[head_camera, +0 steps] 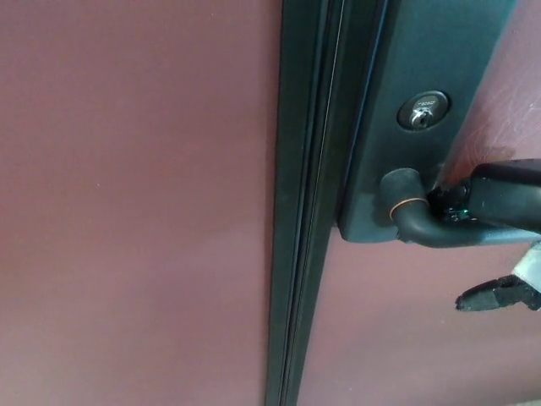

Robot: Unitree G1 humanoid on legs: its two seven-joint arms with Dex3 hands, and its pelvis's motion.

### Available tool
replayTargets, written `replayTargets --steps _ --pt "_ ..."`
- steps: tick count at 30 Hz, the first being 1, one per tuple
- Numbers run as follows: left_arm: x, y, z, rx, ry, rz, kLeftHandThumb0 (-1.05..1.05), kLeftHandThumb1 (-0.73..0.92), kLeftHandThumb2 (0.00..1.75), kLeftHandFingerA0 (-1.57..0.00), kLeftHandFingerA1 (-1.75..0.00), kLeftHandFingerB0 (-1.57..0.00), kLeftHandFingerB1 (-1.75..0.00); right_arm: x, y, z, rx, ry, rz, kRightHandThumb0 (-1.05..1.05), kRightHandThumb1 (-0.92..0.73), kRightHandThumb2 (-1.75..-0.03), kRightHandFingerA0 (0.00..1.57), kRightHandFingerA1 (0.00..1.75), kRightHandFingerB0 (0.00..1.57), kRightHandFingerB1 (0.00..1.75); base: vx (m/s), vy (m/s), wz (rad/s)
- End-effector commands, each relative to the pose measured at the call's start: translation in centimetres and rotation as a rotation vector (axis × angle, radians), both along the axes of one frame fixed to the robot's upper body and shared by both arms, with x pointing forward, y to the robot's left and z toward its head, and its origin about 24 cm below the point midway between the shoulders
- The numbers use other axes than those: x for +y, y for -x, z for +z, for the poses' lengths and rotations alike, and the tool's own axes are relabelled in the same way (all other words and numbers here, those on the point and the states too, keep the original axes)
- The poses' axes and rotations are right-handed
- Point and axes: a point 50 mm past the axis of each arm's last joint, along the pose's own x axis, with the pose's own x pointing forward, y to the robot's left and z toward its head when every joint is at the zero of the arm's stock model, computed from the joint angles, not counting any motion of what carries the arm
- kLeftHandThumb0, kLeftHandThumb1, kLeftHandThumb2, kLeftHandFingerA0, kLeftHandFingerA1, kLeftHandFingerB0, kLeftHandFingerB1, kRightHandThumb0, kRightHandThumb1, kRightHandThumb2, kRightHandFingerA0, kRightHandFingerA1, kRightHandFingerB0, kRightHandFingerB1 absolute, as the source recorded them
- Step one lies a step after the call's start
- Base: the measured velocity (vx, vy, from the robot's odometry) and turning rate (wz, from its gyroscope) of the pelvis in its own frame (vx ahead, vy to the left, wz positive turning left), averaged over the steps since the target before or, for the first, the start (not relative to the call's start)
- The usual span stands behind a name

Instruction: The robot walks towards the door handle and put its right hand on it and twist the handle

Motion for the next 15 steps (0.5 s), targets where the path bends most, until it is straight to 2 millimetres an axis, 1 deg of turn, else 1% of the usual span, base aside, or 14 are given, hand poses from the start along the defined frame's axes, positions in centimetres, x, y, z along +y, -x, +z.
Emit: replayTargets --steps 1,2,3,7,10,15 --pt "0.0 0.5 -0.1 0.025 0.014 0.002 -0.27 0.53 0.55 -0.78 -0.67 -0.63 -0.63 0.6 0.4 1.6 -0.061 -0.060 0.023 -0.82 -0.50 -0.85 0.00 0.00 0.02 0.08 0.00 0.000 0.00" --pt "0.0 0.5 -0.1 0.026 0.012 -0.003 -0.27 0.53 0.54 -0.78 -0.67 -0.64 -0.63 0.4 0.3 2.0 -0.077 -0.069 0.014 -0.84 -0.51 -0.87 0.00 0.00 0.00 0.04 0.00 0.000 0.00" --pt "0.1 0.5 -0.1 0.027 0.009 -0.011 -0.27 0.53 0.54 -0.78 -0.67 -0.64 -0.63 0.2 0.2 2.6 -0.102 -0.082 0.000 -0.84 -0.51 -0.87 0.00 0.00 0.00 0.04 0.00 0.000 0.00" --pt "0.1 0.5 -0.1 0.025 0.011 -0.008 -0.28 0.53 0.54 -0.78 -0.67 -0.64 -0.63 0.0 0.1 2.9 -0.108 -0.086 -0.008 -0.84 -0.51 -0.87 0.00 0.00 0.00 0.04 0.00 0.000 0.00" --pt "0.1 0.6 -0.1 0.024 0.012 0.000 -0.29 0.53 0.54 -0.78 -0.67 -0.63 -0.63 -0.2 0.2 3.9 -0.103 -0.080 -0.012 -0.85 -0.52 -0.88 0.00 0.00 0.00 0.03 0.00 0.000 0.00" --pt "0.1 0.8 -0.1 0.025 0.010 0.010 -0.29 0.53 0.54 -0.78 -0.67 -0.63 -0.63 0.0 0.1 4.7 -0.090 -0.065 -0.010 -0.86 -0.52 -0.88 0.00 0.00 0.00 0.03 0.00 0.000 0.00"
